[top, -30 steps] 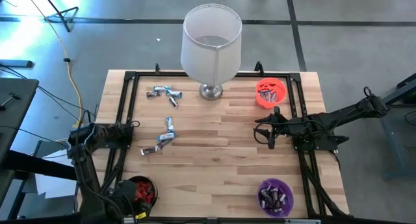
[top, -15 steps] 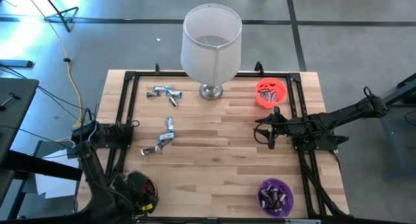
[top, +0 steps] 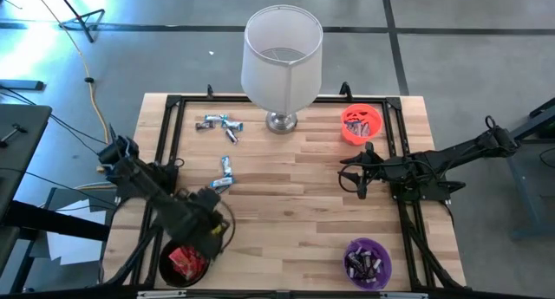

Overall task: Sort candy
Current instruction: Put the white chocolate bar into the orange bucket

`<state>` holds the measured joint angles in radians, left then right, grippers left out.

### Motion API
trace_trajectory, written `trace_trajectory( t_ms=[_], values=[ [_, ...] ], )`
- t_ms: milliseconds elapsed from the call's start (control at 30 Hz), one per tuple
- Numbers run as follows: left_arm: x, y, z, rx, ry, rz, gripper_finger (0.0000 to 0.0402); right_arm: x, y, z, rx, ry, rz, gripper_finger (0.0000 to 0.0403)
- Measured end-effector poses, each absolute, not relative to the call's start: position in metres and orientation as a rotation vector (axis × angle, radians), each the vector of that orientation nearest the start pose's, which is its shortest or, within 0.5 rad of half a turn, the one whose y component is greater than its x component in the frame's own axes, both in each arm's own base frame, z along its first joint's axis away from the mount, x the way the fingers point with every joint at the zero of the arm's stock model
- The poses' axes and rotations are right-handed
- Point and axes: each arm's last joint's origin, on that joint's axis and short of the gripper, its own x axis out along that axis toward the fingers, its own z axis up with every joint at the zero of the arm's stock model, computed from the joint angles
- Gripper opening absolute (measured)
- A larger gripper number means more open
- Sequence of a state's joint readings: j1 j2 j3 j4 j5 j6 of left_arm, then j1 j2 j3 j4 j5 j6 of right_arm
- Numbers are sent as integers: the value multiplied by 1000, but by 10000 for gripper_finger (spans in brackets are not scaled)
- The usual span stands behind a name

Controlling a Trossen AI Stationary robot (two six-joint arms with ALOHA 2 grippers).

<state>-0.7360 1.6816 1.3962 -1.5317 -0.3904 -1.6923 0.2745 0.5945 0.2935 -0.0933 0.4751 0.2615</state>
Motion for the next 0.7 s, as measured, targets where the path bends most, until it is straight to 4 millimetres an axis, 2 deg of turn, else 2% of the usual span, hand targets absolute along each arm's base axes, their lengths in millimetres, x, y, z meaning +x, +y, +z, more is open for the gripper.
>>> trace_trajectory(
  t_ms=[300,533,700],
  values=[
    [228,-125,236,-314,1221,959,227,138,25,200,113,338,-244,180],
    [235,-103,230,-254,1224,1002,227,138,25,200,113,338,-244,180],
    [238,-83,222,-304,1297,1057,227,138,25,200,113,338,-244,180]
  ],
)
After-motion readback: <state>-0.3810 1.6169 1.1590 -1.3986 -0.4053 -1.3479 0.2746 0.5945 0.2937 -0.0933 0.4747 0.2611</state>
